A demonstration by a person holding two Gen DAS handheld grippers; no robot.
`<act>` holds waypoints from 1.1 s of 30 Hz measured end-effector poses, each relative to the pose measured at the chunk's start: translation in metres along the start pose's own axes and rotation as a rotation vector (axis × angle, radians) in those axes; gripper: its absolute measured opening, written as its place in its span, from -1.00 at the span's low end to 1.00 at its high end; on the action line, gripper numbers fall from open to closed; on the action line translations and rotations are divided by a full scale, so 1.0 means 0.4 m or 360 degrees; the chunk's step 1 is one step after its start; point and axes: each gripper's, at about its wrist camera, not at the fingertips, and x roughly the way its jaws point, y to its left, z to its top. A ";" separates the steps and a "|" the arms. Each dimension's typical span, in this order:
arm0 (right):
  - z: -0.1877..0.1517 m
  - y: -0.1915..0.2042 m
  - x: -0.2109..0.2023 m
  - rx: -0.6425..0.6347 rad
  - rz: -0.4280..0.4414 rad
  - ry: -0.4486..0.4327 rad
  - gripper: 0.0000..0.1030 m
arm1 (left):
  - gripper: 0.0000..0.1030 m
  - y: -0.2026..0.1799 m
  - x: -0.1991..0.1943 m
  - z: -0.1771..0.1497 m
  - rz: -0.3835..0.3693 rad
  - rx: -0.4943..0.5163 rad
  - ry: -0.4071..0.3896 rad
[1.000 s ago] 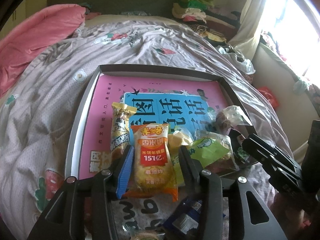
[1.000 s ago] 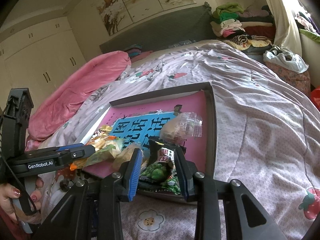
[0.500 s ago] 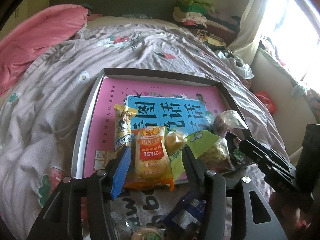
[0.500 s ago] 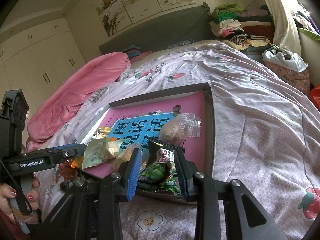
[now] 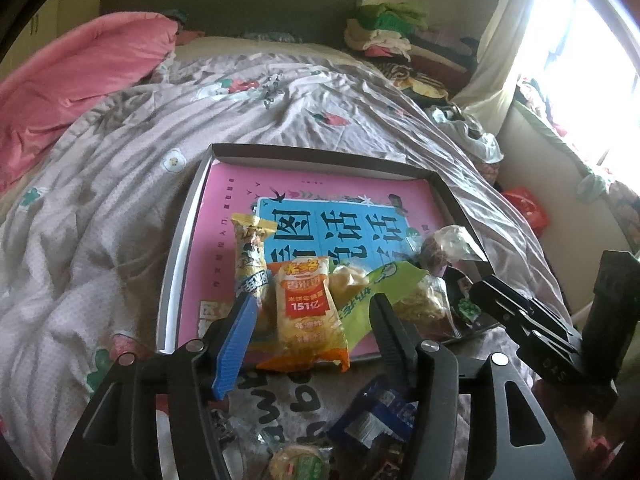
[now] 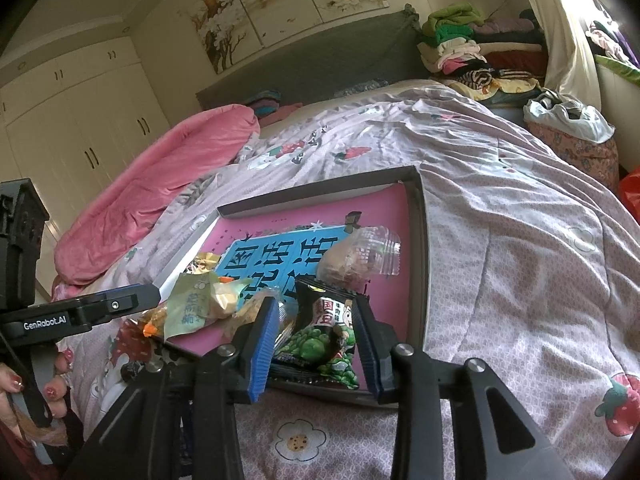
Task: Organize snacks
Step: 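Lower the rice cake bag into the tray and open left gripper while right releases pea bag, then withdraw both grippers from the tray toward the snacks on the duvet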
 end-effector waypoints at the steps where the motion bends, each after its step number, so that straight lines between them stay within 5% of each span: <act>1: 0.000 0.001 0.000 -0.0001 0.0002 -0.0002 -0.26 | 0.18 0.000 0.000 0.000 0.0002 -0.0001 -0.0003; 33: -0.002 0.053 -0.038 -0.0085 0.0085 -0.0055 0.11 | 0.40 0.034 -0.082 -0.013 -0.0024 0.0011 -0.0025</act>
